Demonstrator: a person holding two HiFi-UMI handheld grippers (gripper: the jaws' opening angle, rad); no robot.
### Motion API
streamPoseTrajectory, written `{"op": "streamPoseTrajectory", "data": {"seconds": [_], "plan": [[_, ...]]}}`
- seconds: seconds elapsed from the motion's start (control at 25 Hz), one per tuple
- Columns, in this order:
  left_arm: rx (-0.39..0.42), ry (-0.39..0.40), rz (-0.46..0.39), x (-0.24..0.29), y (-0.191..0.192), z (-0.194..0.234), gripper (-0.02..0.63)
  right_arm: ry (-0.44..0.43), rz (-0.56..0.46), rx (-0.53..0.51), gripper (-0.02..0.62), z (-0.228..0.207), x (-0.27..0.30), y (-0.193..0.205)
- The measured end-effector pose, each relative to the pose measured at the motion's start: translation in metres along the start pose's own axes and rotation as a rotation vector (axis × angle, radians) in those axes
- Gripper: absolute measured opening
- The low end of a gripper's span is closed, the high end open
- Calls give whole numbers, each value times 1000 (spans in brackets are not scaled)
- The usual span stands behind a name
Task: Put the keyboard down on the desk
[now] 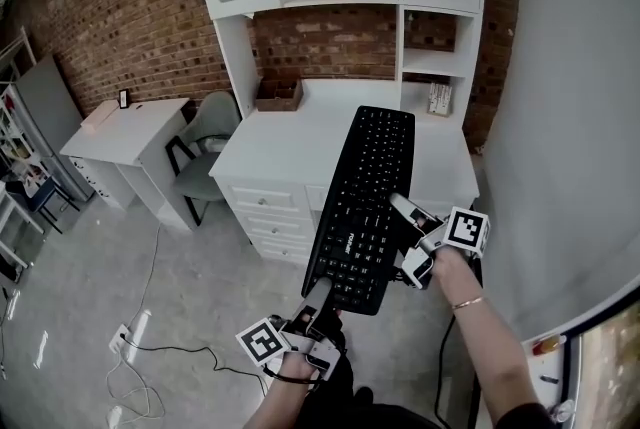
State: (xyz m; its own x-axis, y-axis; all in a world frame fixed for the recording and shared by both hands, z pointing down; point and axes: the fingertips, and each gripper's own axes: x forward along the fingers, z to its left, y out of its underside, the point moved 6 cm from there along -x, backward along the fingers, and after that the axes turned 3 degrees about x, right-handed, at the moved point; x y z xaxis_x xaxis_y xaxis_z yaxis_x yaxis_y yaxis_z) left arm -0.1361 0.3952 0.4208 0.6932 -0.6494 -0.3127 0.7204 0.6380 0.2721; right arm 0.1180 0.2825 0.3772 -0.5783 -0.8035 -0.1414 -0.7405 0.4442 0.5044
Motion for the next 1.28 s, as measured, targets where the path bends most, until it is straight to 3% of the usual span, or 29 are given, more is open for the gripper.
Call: {"op": "streamPoseTrajectory", "data": {"seconds": [0.4, 0.8, 1.28], "plan": [[-32, -16, 1, 62, -56, 62, 78, 38, 25, 20, 133, -59, 75, -37], [-75, -31, -9, 165, -164, 134, 78, 47, 15, 53, 129, -128, 214, -103], [-107, -65, 15, 218, -224, 184, 80, 107, 5, 106, 127, -182, 283, -129]]}}
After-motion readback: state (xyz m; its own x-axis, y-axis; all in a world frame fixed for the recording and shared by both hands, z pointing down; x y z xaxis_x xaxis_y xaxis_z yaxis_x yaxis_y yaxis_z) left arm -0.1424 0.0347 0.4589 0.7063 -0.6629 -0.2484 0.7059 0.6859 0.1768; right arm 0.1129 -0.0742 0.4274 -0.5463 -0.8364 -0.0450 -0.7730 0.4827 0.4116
